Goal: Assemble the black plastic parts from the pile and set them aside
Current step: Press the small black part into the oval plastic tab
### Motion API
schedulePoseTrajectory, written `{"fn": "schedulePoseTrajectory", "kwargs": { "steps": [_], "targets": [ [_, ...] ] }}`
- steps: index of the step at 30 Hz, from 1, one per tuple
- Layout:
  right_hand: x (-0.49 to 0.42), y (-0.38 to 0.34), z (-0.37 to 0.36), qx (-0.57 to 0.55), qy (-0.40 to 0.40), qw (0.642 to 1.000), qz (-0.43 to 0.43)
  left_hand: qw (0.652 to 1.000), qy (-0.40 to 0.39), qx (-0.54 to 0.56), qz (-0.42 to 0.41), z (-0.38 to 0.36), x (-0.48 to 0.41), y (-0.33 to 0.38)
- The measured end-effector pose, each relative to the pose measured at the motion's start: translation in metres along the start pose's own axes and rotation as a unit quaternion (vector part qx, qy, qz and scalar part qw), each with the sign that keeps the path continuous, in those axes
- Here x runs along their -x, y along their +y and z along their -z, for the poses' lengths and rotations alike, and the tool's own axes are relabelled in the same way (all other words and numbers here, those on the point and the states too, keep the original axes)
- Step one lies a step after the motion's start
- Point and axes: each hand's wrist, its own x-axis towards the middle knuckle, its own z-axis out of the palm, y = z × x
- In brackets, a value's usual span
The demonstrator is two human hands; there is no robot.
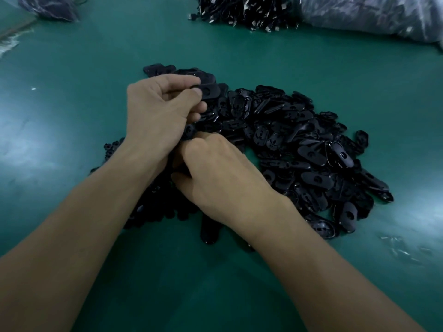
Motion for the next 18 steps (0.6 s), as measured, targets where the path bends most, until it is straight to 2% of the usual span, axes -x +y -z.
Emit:
{"fn": "schedulePoseTrajectory", "kwargs": {
  "steps": [11, 15, 18],
  "targets": [
    [-0.002, 0.005, -0.002, -0.013, 0.020, 1.000, 0.018, 1.000, -0.007, 0.001, -0.003, -0.001, 0.000, -0.001],
    [0.001, 0.016, 0.011, -0.129, 0.044, 0.991, -0.017, 1.000, -0.020, -0.009, -0.010, -0.001, 0.001, -0.002],
    [0.010, 0.038, 0.025, -0.238, 0.121, 0.961, -0.070, 0.999, -0.043, -0.013, -0.019, -0.004, 0.003, -0.003]
  ]
}}
